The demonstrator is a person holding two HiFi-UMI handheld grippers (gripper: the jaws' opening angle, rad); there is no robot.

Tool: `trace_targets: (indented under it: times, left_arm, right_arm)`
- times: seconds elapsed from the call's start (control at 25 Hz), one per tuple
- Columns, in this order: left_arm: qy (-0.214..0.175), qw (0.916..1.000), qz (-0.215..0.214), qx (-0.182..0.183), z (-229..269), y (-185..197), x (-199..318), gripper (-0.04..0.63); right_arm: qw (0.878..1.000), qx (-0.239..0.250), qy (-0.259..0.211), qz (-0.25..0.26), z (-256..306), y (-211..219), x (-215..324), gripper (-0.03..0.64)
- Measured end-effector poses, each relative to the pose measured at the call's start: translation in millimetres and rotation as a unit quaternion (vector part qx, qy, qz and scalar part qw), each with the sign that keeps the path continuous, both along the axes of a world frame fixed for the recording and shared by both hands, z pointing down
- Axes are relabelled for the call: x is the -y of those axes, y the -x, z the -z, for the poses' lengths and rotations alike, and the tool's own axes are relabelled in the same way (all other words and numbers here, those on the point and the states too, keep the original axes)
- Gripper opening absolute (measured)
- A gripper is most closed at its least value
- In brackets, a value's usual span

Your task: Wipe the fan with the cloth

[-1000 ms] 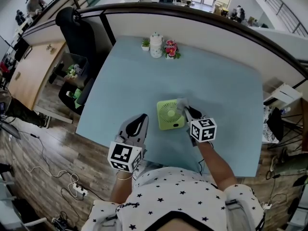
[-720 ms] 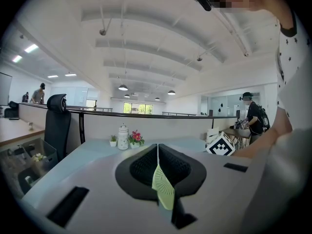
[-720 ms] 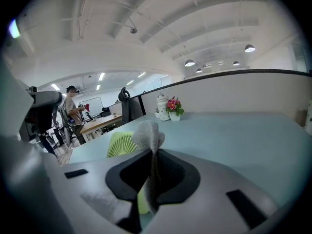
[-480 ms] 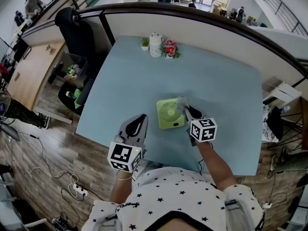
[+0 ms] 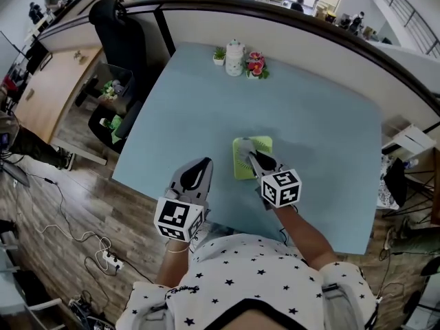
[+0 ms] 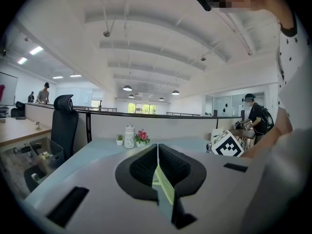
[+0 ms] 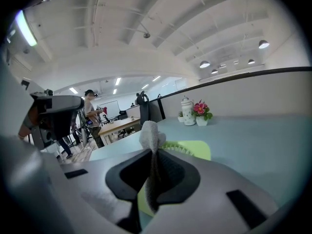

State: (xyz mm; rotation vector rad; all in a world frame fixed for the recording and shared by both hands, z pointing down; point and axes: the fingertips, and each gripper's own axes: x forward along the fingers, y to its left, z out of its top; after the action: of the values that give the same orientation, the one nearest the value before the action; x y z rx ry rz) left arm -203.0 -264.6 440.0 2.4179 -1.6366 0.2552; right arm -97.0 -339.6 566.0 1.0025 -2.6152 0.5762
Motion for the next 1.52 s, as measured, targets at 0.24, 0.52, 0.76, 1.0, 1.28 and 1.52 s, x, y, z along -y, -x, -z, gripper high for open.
trace_targets:
  times: [0.24, 0.52, 0.76, 1.0, 1.28, 1.52]
  left_arm:
    - [0.005, 0.9996, 0.026, 0.002, -1.7, 18.7, -6.6, 0.032]
    - [0.007, 0.9993, 0.036, 0.003, -4.5, 25.8, -11.0, 0.032]
    - [0.007, 0.9995, 0.031, 0.003, -4.8, 22.0, -7.9, 0.032]
    - [0.007, 0.9999, 0.012, 0.002, -4.9, 7.5, -3.1, 0.032]
    - [0.004, 0.9998, -0.018, 0.001, -3.7, -15.7, 1.9, 0.032]
    - [0.004, 0.9994, -0.033, 0.002, -2.8, -23.7, 4.9, 0.032]
  right_arm:
    - [0.999, -0.017, 0.019, 0.047, -19.8, 29.3, -19.9, 0.031]
    - [0.997, -0.035, 0.033, 0.066, -39.8, 39.5, -29.5, 0.031]
    - [0.997, -0.037, 0.032, 0.053, -40.1, 30.9, -22.3, 0.032]
    - [0.999, -0.031, 0.032, 0.024, -36.6, 7.3, -16.6, 0.031]
    - [0.998, -0.031, 0.03, -0.038, -34.6, -41.1, -2.6, 0.032]
    - [0.994, -0.023, 0.04, -0.098, -38.8, -76.7, 10.4, 0.031]
